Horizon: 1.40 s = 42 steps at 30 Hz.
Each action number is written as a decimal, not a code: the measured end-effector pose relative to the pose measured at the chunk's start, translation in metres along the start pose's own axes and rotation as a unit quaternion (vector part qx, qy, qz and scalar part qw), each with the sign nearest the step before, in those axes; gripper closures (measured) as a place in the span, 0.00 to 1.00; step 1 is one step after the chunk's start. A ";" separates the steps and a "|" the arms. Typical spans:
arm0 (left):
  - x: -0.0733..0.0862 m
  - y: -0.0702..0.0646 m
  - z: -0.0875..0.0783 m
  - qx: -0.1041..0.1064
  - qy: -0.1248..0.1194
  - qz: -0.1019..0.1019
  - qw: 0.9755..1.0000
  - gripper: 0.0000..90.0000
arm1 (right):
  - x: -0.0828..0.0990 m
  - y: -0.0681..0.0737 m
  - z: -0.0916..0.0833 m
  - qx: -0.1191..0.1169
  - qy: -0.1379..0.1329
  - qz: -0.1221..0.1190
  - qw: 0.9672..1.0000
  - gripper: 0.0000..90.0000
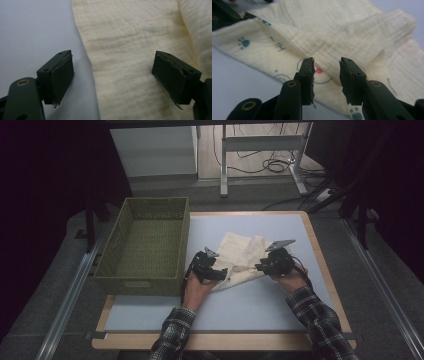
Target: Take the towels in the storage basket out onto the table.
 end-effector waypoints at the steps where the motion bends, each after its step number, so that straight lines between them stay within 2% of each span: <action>1: 0.000 0.000 0.000 0.000 0.000 0.001 1.000 0.19 | 0.001 -0.002 0.006 0.003 0.007 0.000 1.000 0.70; 3: 0.000 0.000 0.000 0.000 0.001 0.001 1.000 0.19 | 0.004 -0.006 0.017 0.020 0.024 -0.005 1.000 0.73; 4: 0.000 0.000 0.000 0.000 0.001 0.001 1.000 0.19 | 0.006 -0.008 0.022 0.025 0.030 -0.006 0.999 0.81; 5: 0.000 0.000 0.000 0.000 0.001 0.001 1.000 0.19 | 0.007 -0.009 0.023 0.027 0.018 -0.001 0.999 0.90; 6: 0.000 0.000 0.000 0.000 0.001 0.001 1.000 0.19 | 0.007 -0.011 0.023 0.029 0.015 0.006 0.999 0.95; 8: 0.000 0.000 0.000 0.000 0.001 0.001 1.000 0.19 | 0.006 -0.011 0.020 0.026 0.012 0.014 0.999 0.97; 15: 0.000 0.000 0.000 0.000 -0.001 -0.001 1.000 0.19 | 0.004 0.001 -0.012 0.030 -0.002 -0.004 1.000 0.97; 20: 0.000 0.000 0.000 0.000 0.001 0.001 1.000 0.19 | 0.014 0.016 -0.040 0.027 -0.007 -0.018 0.999 0.97; 26: 0.000 0.000 0.000 0.000 0.001 0.001 1.000 0.19 | 0.043 0.030 -0.067 0.025 0.000 -0.016 1.000 0.97; 32: 0.000 0.000 0.000 0.009 0.004 0.006 1.000 0.16 | 0.081 0.048 -0.085 -0.001 0.006 0.007 1.000 0.96; 34: -0.001 -0.001 0.000 0.010 0.007 0.011 1.000 0.13 | 0.095 0.054 -0.087 -0.018 0.012 0.020 1.000 0.92; 35: -0.001 -0.002 -0.001 0.011 0.010 0.012 1.000 0.13 | 0.100 0.057 -0.089 -0.020 0.016 0.024 0.999 0.86; 36: -0.001 -0.003 -0.004 0.008 0.013 0.016 1.000 0.14 | 0.102 0.058 -0.090 -0.014 0.018 0.020 1.000 0.83; 38: -0.003 -0.007 -0.015 -0.005 0.002 0.037 0.999 0.16 | 0.103 0.060 -0.097 0.002 0.013 0.013 1.000 0.79; 39: -0.003 -0.009 -0.019 -0.008 -0.001 0.040 0.999 0.18 | 0.102 0.059 -0.101 0.010 0.007 0.013 1.000 0.78; 42: 0.000 -0.016 -0.040 -0.012 -0.010 0.059 0.998 0.31 | 0.101 0.052 -0.105 0.020 -0.002 0.021 1.000 0.77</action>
Point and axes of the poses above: each handheld gripper's, and its own axes: z roughly forward along the jaws, x roughly out of its underside, y roughly to its left, the point moved 2 cm from there along z, roughly forward along the jaws, and after that the axes turned 10 degrees about -x, right-handed, at the moved point
